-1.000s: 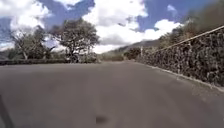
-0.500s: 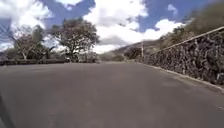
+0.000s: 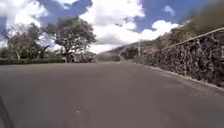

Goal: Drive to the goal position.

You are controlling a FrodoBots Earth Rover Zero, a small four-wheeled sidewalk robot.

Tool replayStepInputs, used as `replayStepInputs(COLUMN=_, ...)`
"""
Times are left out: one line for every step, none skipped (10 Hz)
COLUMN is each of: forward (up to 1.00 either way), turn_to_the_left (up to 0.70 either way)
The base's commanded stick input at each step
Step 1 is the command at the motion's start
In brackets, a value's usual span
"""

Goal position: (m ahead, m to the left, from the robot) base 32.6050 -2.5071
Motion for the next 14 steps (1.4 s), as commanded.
replayStepInputs(forward=0.7, turn_to_the_left=0.0)
replayStepInputs(forward=0.7, turn_to_the_left=0.0)
replayStepInputs(forward=0.7, turn_to_the_left=0.0)
replayStepInputs(forward=0.7, turn_to_the_left=0.0)
replayStepInputs(forward=0.7, turn_to_the_left=0.0)
replayStepInputs(forward=0.7, turn_to_the_left=0.0)
replayStepInputs(forward=0.7, turn_to_the_left=0.0)
replayStepInputs(forward=0.7, turn_to_the_left=0.0)
replayStepInputs(forward=0.7, turn_to_the_left=0.0)
replayStepInputs(forward=0.7, turn_to_the_left=0.0)
replayStepInputs(forward=0.7, turn_to_the_left=0.0)
replayStepInputs(forward=0.7, turn_to_the_left=0.0)
replayStepInputs(forward=0.7, turn_to_the_left=0.0)
replayStepInputs(forward=0.7, turn_to_the_left=0.0)
